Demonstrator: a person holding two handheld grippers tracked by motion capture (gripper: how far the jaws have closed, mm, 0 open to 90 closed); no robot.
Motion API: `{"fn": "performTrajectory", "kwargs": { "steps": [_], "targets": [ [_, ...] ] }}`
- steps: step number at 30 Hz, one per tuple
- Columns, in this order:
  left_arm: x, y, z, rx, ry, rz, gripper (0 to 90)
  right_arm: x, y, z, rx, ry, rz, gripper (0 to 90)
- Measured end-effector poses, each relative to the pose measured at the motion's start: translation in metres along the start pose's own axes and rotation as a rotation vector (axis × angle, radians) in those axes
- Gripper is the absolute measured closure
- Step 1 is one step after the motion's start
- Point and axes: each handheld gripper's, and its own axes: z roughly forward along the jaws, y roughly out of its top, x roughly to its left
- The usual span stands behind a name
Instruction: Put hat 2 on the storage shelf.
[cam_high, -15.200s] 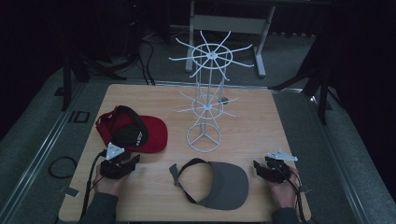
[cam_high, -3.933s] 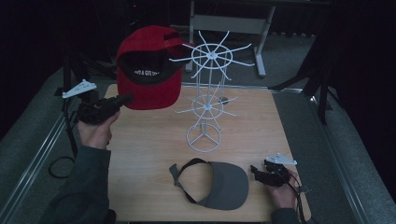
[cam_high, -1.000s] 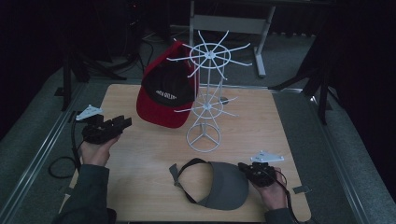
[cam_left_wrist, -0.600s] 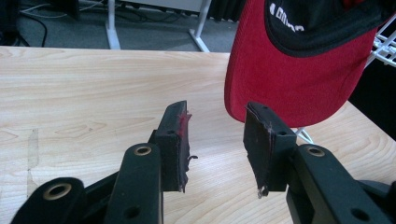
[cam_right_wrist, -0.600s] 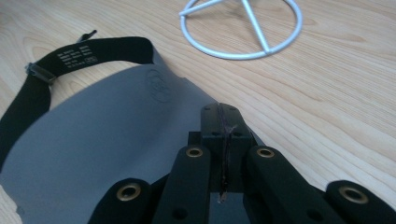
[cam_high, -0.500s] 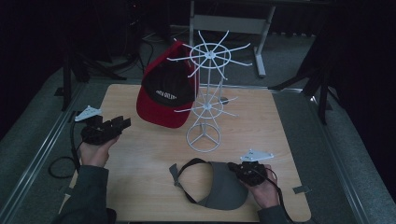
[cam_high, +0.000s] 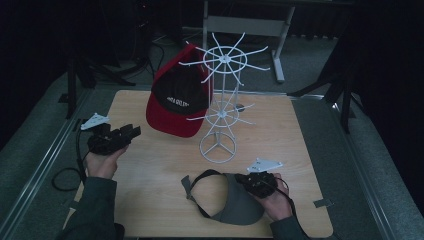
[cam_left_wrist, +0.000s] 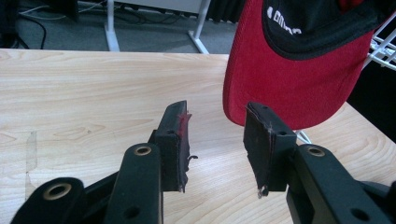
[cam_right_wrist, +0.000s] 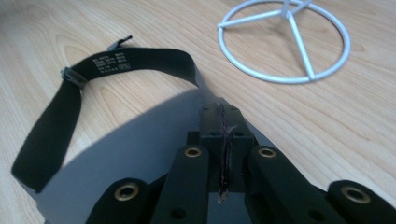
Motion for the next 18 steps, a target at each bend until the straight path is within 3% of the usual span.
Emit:
{"fn": "performTrajectory", "kwargs": {
  "steps": [18],
  "targets": [
    [-0.001,0.000,0.001,0.002,-0.002,-0.002,60.6,0.021,0.025,0.008,-0.039,0.090,-0.063,88.7]
  ]
}}
